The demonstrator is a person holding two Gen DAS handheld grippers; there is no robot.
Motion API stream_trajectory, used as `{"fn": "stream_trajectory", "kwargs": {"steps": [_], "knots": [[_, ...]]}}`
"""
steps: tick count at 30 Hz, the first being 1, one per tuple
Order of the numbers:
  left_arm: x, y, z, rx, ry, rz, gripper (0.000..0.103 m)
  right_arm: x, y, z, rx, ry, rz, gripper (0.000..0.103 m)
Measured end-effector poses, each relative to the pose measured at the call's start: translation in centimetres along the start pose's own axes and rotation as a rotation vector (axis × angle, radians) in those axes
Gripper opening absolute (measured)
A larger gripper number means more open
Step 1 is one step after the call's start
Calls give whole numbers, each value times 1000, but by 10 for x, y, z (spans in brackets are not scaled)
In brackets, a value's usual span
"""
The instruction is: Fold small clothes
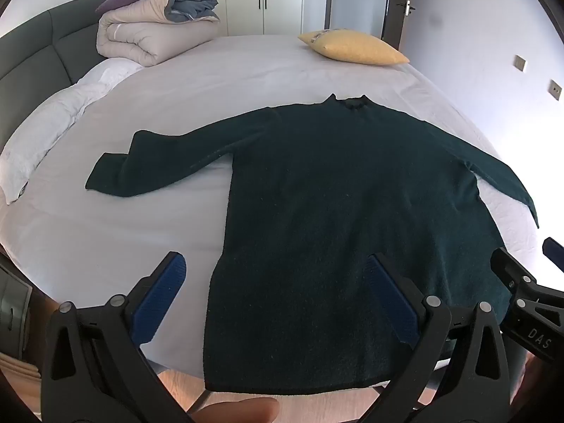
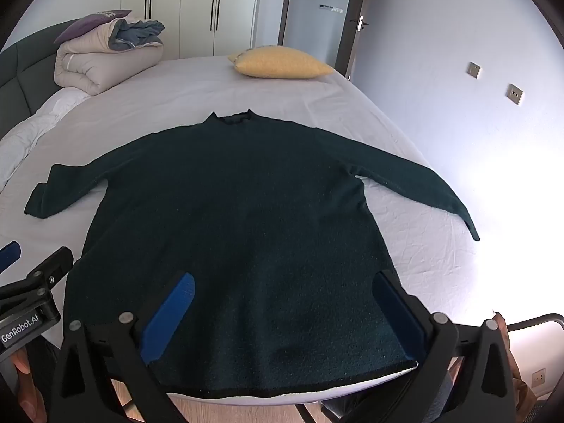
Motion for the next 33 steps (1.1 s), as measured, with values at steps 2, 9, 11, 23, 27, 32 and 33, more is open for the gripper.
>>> {"fn": "stream_trajectory", "kwargs": {"steps": [2,9,11,23,27,32,33], "knots": [[0,0,0,1,-3,0,103,0,0,0,0,1,0,103],[-1,-3,1,0,0,-2,103,0,-1,1,1,0,0,103],[-1,-4,0,0,2,-3,103,0,-1,1,1,0,1,103],[0,-3,3,8,-2,2,103,0,-3,2,2,0,1,103],[1,-3,3,9,-3,3,103,0,-3,3,3,0,2,103],[0,-3,3,10,-2,3,103,0,-3,3,3,0,1,103],[1,-3,3,10,-2,3,103,0,-3,3,3,1,2,103]]}}
Point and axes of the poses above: each gripper's, at about its wrist camera, not at the fingertips, and z roughly the way its jaws point, x to its left, y to its top, the point moved 4 cm from there along z, roughly the way its jaws point, and after that the axes turned 4 degrees about -y, right-handed, at the moved point
